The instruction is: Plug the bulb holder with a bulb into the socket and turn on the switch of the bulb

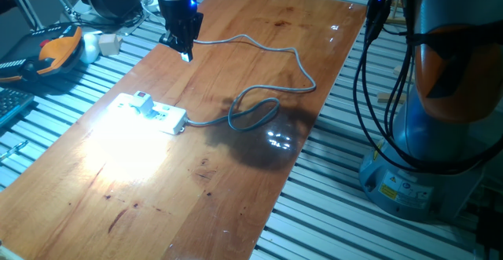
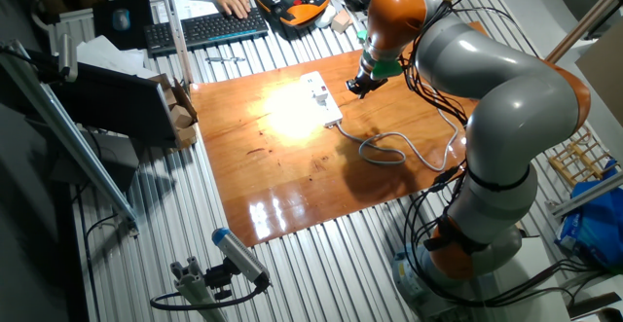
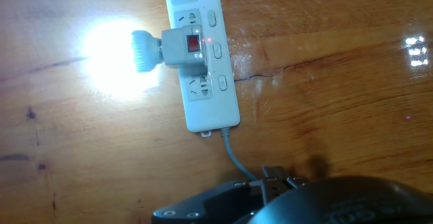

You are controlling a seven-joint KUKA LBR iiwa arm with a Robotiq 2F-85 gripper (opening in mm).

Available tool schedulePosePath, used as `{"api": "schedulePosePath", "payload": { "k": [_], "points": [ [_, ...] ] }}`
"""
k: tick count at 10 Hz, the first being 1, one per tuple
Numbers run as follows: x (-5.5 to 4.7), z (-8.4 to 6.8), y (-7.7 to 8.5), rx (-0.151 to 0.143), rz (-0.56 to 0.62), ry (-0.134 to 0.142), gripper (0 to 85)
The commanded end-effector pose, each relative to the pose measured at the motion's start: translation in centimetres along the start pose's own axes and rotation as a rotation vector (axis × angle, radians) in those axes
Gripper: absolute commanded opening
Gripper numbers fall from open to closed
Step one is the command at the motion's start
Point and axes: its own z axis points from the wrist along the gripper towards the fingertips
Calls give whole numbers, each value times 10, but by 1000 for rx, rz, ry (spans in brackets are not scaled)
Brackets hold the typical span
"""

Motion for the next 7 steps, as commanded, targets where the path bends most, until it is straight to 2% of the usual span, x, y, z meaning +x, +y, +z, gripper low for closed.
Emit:
{"api": "schedulePosePath", "payload": {
  "k": [1,7],
  "points": [
    [0,0,0,0,0,0,0],
    [0,0,0,-5,3,0,0]
  ]
}}
